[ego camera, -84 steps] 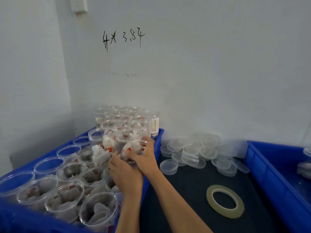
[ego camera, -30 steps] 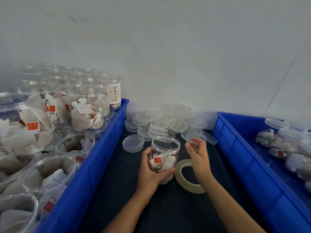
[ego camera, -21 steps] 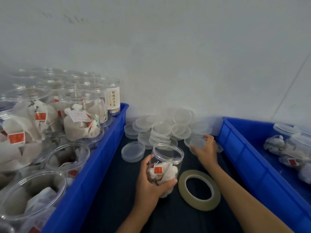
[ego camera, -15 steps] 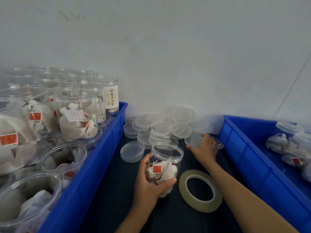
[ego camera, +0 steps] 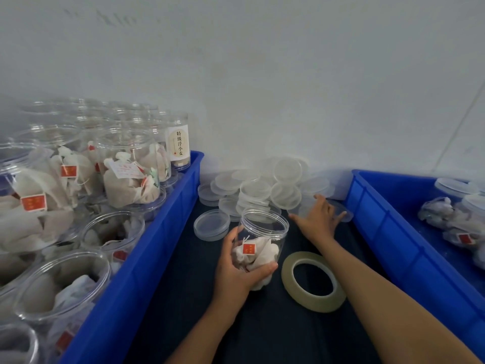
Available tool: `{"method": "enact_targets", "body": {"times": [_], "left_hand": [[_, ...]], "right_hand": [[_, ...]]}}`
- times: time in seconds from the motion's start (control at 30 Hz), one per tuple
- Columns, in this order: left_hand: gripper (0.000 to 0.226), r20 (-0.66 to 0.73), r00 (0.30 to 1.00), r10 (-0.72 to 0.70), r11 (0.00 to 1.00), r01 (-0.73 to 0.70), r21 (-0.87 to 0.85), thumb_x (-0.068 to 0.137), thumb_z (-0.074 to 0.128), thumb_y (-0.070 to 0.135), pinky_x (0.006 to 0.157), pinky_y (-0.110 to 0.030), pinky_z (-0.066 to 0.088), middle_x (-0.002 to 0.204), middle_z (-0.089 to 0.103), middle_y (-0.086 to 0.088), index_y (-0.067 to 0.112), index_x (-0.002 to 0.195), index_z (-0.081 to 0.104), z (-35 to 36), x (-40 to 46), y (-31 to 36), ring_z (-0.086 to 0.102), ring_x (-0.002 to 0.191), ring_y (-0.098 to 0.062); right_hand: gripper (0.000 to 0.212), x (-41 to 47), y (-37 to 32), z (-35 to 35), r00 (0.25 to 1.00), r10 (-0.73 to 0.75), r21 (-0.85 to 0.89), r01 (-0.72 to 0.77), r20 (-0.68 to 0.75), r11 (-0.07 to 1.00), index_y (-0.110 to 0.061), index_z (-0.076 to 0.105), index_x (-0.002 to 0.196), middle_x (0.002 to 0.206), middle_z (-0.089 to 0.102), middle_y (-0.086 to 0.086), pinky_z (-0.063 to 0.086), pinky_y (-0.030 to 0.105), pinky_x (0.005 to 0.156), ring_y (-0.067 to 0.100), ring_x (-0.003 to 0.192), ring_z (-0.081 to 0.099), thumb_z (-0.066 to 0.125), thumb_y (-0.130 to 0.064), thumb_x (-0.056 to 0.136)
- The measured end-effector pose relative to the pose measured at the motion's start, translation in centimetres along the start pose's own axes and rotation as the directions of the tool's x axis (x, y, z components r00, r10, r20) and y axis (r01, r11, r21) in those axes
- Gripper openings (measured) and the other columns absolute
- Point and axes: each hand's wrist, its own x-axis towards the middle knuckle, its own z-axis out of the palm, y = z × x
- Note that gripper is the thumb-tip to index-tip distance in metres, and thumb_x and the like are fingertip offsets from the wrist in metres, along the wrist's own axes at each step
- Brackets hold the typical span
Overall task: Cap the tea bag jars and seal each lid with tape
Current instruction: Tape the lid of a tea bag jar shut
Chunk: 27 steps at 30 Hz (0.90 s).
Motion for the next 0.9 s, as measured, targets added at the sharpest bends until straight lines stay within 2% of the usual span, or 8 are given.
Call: {"method": "enact_targets", "body": {"times": [0.13,0.23,0.33,0.47,0.6,0.73,0.83,0.9], "left_hand": [[0.087,0.003,1.000,-0.011,1.000,0.011,0.007,0.059,0.090,0.008,0.075,-0.014,0.053,0.113,0.063,0.011,0.053,0.118,0.044,0.0,-0.2,0.3,0.064,0.096,0.007],[0.089,0.003,1.000,-0.026,1.000,0.026,0.015,0.055,0.091,0.016,0.079,-0.017,0.054,0.119,0.061,0.011,0.054,0.119,0.043,-0.2,-0.4,0.2,0.063,0.100,0.005],[0.090,0.004,1.000,-0.029,0.999,0.029,0.025,0.051,0.091,0.023,0.077,-0.015,0.054,0.120,0.060,0.011,0.056,0.119,0.042,-0.3,-0.4,0.1,0.062,0.099,0.007],[0.090,-0.003,1.000,-0.021,0.999,0.021,0.025,0.056,0.091,0.012,0.081,-0.019,0.054,0.118,0.062,0.012,0.056,0.117,0.043,-0.1,-0.1,-0.1,0.063,0.100,0.003],[0.088,0.006,1.000,-0.019,1.000,0.019,0.008,0.058,0.089,0.000,0.072,-0.013,0.053,0.114,0.064,0.012,0.051,0.116,0.046,-0.1,0.1,-0.4,0.064,0.097,0.006],[0.086,0.010,0.999,-0.036,0.999,0.036,0.002,0.055,0.091,0.009,0.070,-0.011,0.052,0.113,0.060,0.018,0.054,0.112,0.044,-0.2,0.2,-0.5,0.061,0.095,0.013],[0.086,0.010,1.000,-0.017,1.000,0.017,0.008,0.055,0.091,0.009,0.068,-0.009,0.051,0.110,0.065,0.015,0.053,0.114,0.046,-0.2,0.2,-0.4,0.063,0.095,0.010],[0.088,0.032,0.999,0.022,0.999,-0.023,0.030,0.051,0.092,0.017,0.071,-0.008,0.050,0.106,0.070,0.017,0.052,0.118,0.046,-0.3,0.0,0.0,0.064,0.097,0.007]], "right_hand": [[0.085,-0.6,0.0,-0.4,0.996,-0.088,-0.181,0.085,-0.008,0.980,-0.011,0.026,0.145,0.150,0.037,0.011,0.000,0.065,0.113,0.030,0.141,0.029,0.059,-0.059,0.083],[0.084,-0.5,0.1,-0.3,0.997,-0.052,-0.217,0.064,0.060,0.974,-0.009,0.030,0.142,0.150,0.035,0.012,-0.001,0.067,0.112,0.028,0.143,0.022,0.053,-0.065,0.084],[0.089,-0.6,0.1,0.1,0.995,-0.040,-0.251,0.062,0.089,0.966,-0.009,0.030,0.143,0.152,0.032,0.012,-0.001,0.067,0.111,0.028,0.144,0.020,0.051,-0.070,0.082],[0.098,-0.1,0.0,0.7,0.995,-0.028,-0.261,0.052,0.096,0.964,-0.007,0.026,0.145,0.155,0.026,0.013,-0.002,0.067,0.110,0.028,0.145,0.016,0.050,-0.075,0.078],[0.099,0.3,-0.1,1.0,0.997,-0.023,-0.239,0.041,0.078,0.970,-0.004,0.027,0.143,0.153,0.029,0.014,-0.001,0.065,0.112,0.029,0.144,0.018,0.050,-0.074,0.078],[0.093,0.1,-0.1,-0.5,1.000,-0.030,-0.239,0.028,-0.003,0.971,-0.002,0.031,0.136,0.145,0.035,0.017,0.004,0.063,0.114,0.030,0.141,0.024,0.053,-0.072,0.078],[0.091,-1.3,0.2,-2.8,0.997,-0.060,-0.246,0.045,-0.054,0.968,-0.003,0.035,0.132,0.139,0.042,0.015,0.009,0.059,0.116,0.029,0.135,0.034,0.056,-0.071,0.076],[0.091,-2.9,0.6,-4.2,0.992,-0.098,-0.205,0.081,-0.074,0.975,-0.002,0.034,0.134,0.139,0.043,0.014,0.010,0.054,0.118,0.028,0.135,0.036,0.059,-0.069,0.076]]}}
